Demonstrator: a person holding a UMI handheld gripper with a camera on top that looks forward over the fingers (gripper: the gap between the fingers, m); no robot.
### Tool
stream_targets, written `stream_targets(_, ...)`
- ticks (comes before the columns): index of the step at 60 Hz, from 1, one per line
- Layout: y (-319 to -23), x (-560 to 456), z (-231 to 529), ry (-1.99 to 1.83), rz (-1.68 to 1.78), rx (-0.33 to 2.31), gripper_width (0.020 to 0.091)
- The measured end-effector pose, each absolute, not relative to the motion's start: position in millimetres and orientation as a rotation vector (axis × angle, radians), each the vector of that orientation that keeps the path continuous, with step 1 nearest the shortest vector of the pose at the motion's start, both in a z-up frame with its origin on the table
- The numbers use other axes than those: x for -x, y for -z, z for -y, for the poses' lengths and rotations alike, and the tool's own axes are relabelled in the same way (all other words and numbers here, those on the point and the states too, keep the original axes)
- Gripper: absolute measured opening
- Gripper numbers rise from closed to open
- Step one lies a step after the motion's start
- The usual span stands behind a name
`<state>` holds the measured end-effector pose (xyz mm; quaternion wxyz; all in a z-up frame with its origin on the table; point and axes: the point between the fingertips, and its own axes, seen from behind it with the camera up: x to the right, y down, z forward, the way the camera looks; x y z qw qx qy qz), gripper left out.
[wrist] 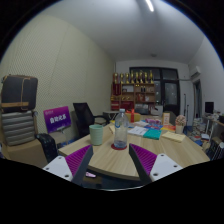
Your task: Pour water
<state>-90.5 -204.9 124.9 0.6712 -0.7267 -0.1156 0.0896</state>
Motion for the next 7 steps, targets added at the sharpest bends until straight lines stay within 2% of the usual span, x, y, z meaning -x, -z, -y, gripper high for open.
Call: stream_targets(7,-139,91,241,-0.226,0.234,1.6,0.0834)
